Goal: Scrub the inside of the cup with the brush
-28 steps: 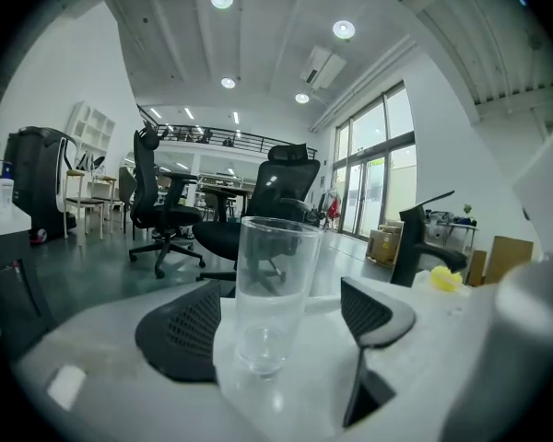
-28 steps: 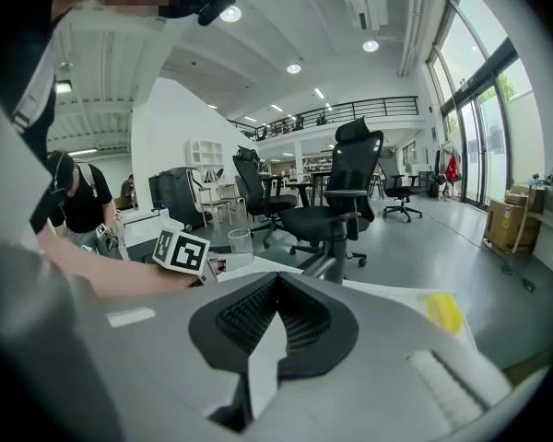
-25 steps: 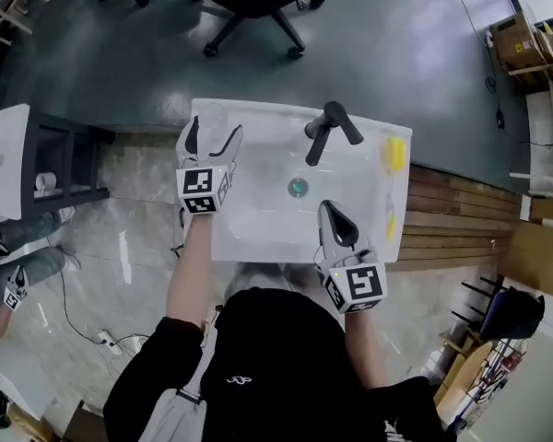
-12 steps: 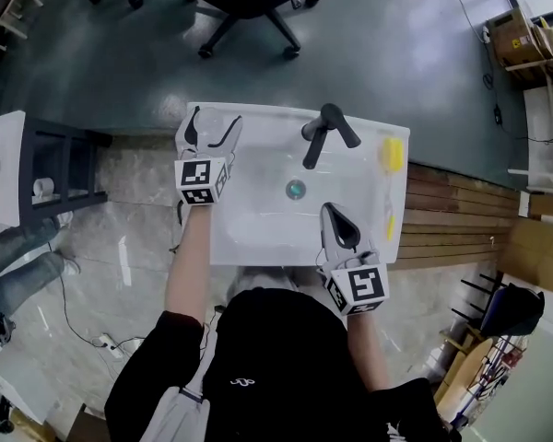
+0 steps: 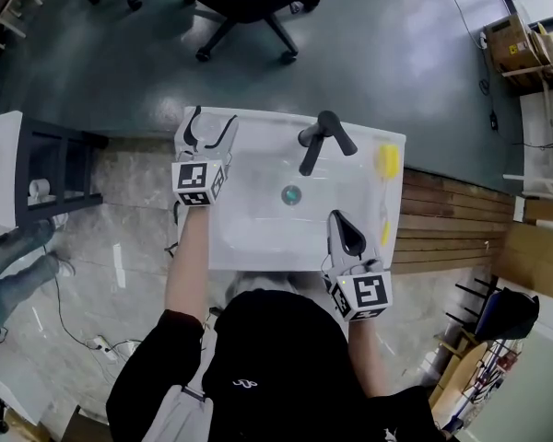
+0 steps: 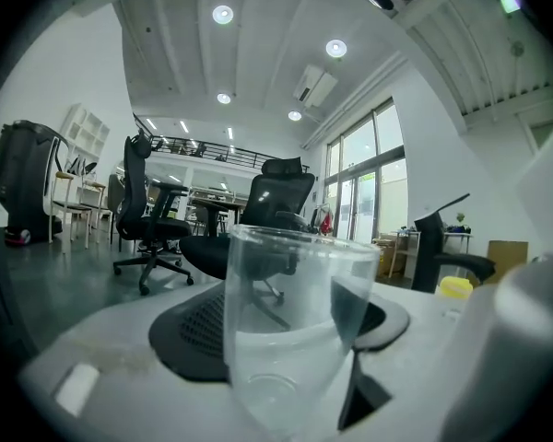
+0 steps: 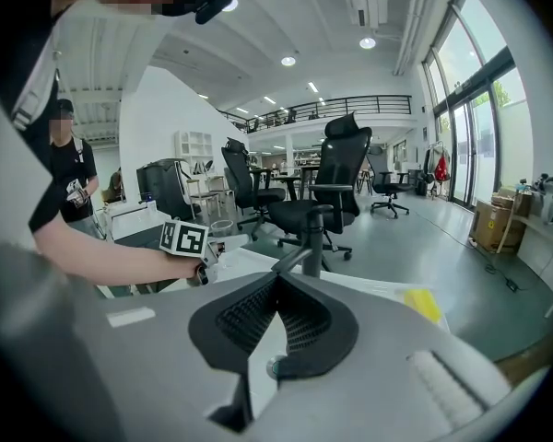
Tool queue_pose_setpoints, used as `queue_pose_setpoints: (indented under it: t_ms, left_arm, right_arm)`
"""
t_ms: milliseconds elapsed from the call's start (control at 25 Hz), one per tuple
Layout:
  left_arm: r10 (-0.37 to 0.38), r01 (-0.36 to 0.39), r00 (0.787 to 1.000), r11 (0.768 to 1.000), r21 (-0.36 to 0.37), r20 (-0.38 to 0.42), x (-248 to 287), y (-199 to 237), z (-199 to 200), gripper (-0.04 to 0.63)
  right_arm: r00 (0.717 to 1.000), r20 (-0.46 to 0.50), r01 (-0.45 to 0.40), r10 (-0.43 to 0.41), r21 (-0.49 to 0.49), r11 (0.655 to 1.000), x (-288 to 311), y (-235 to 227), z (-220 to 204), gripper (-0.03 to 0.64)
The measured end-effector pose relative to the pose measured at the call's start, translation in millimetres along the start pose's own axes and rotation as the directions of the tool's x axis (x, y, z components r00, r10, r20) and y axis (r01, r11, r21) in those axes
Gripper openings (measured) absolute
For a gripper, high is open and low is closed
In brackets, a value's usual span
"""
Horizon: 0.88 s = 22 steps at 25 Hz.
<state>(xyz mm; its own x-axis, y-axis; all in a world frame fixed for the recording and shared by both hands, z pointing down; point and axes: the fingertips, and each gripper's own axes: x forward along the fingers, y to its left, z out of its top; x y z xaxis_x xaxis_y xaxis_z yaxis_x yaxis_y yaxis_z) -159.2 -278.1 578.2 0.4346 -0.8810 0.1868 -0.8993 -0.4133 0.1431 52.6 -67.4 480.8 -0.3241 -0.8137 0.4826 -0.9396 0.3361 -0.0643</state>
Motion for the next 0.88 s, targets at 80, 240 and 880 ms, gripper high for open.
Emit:
queue_pose_setpoints:
  t_ms: [80,240,880]
  left_arm:
    - [-0.003,0.003,1.0,1.0,0.005,-0.011,1.0,0.8,-3.1,0.34]
    - [0.0,0.0,1.0,1.0,0.025,-0.025,2.4,2.5,-6.4,0.324]
    - [0.025,-0.016,0.995,0.996,0.093,-0.098,-14.1,-3.9,-10.1,0.282]
  right_arm:
    - [1.0,-0.003,-0.002,0.002,0.001,1.0,0.1,1.3,-1.0,0.0]
    - [1.0,-0.008,-0.004,0.004,-0.002,1.0,0.0,3.6,-2.4,0.0]
    - [0.999,-0.011,-0.035,0.035,-0.011,0.999,-3.4,18.9,-9.5,0.0]
